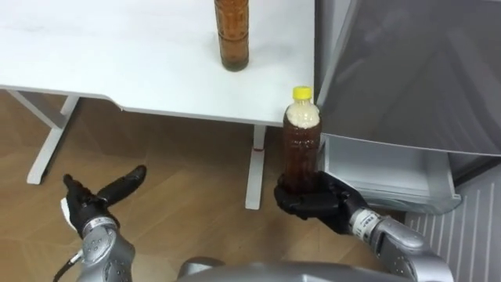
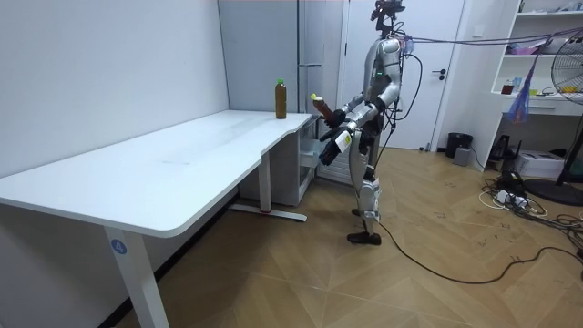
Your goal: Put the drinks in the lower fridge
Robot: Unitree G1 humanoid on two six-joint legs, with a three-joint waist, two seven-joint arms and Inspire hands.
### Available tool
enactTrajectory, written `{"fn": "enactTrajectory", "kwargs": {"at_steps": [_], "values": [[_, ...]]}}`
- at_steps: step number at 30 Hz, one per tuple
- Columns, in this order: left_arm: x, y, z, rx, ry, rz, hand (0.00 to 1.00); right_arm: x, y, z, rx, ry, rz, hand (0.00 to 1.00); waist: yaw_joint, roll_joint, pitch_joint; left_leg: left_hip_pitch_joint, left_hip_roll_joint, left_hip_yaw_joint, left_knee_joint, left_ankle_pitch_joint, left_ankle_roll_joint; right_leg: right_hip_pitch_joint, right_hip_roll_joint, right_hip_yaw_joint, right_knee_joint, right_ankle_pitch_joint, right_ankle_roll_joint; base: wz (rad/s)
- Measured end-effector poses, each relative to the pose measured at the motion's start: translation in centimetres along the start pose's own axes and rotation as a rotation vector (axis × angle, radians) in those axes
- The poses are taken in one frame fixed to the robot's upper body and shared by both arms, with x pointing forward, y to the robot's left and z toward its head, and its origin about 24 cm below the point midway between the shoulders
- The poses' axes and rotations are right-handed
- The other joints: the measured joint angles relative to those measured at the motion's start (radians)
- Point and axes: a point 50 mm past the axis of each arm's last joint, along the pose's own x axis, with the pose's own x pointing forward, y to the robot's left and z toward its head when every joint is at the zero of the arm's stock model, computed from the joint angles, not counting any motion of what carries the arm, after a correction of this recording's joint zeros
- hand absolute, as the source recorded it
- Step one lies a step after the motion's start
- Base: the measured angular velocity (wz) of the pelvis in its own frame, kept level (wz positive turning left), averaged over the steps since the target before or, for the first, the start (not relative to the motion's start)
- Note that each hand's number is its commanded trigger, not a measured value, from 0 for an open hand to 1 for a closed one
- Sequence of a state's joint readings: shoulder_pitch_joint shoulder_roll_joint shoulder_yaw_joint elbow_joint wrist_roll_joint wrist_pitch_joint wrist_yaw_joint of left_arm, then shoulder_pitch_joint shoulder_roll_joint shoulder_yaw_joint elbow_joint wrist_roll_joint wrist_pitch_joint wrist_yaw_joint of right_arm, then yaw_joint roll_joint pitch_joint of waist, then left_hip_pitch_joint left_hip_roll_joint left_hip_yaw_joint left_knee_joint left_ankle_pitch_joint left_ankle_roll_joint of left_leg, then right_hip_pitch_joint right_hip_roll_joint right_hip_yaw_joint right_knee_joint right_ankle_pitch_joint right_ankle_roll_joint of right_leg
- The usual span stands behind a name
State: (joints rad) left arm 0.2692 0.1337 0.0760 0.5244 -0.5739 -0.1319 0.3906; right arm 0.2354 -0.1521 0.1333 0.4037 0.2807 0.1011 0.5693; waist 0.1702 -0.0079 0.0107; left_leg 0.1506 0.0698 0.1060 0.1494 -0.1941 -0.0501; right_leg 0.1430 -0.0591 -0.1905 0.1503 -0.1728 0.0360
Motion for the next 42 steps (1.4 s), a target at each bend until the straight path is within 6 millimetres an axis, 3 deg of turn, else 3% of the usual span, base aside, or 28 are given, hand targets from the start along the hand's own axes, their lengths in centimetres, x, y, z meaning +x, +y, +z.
{"fn": "enactTrajectory", "kwargs": {"at_steps": [5, 10, 13, 20, 25, 34, 42], "values": [[-0.7, 0.5, -3.2, 0.088, 0.127, -0.057, 0.00, 0.1, 0.3, -0.1, 0.006, 0.003, 0.011, 1.00, 0.000, -0.001, 0.0018, -0.010, 0.000, 0.001, -0.001, -0.001, -0.001, -0.005, 0.000, 0.000, -0.001, 0.000, 0.000, 0.00], [-1.5, 2.9, -7.3, 0.183, 0.325, -0.025, 0.00, 0.3, 0.5, -0.6, 0.076, 0.003, 0.026, 1.00, -0.006, -0.005, -0.0023, -0.016, 0.000, 0.002, -0.002, -0.001, -0.001, -0.004, 0.001, -0.001, -0.001, 0.000, 0.000, 0.00], [-1.9, 3.8, -8.5, 0.225, 0.398, -0.025, 0.00, 0.4, 0.2, -0.5, 0.072, 0.007, 0.020, 1.00, -0.006, -0.006, -0.0030, -0.020, 0.000, 0.002, 0.000, -0.001, -0.001, -0.015, 0.000, -0.001, 0.001, 0.000, 0.000, 0.00], [-2.2, 3.7, -9.1, 0.305, 0.447, -0.113, 0.00, 0.4, -0.1, -0.6, 0.099, 0.019, -0.023, 1.00, -0.011, -0.004, -0.0021, -0.031, 0.000, 0.002, 0.001, -0.001, -0.001, -0.022, 0.000, -0.004, 0.000, 0.000, 0.000, 0.00], [-1.9, 3.6, -8.8, 0.441, 0.416, -0.180, 0.00, 0.3, -0.5, -0.4, 0.100, 0.015, -0.057, 1.00, -0.037, 0.001, -0.0044, -0.044, 0.000, 0.002, 0.002, -0.001, -0.001, -0.033, 0.000, -0.004, 0.000, 0.000, 0.000, 0.00], [-1.8, 3.6, -8.7, 0.487, 0.414, -0.223, 0.00, 0.2, -1.0, -1.1, 0.149, 0.029, -0.142, 1.00, -0.083, 0.009, -0.0041, -0.054, -0.004, 0.001, 0.004, -0.001, -0.001, -0.038, -0.003, -0.003, 0.001, 0.000, 0.001, 0.00], [-1.7, 3.4, -8.5, 0.525, 0.401, -0.230, 0.00, 0.1, -1.5, -1.6, 0.167, 0.049, -0.234, 1.00, -0.093, 0.009, -0.0042, -0.052, -0.006, 0.001, 0.006, 0.000, 0.000, -0.047, -0.005, 0.000, 0.001, -0.001, 0.002, 0.00]]}}
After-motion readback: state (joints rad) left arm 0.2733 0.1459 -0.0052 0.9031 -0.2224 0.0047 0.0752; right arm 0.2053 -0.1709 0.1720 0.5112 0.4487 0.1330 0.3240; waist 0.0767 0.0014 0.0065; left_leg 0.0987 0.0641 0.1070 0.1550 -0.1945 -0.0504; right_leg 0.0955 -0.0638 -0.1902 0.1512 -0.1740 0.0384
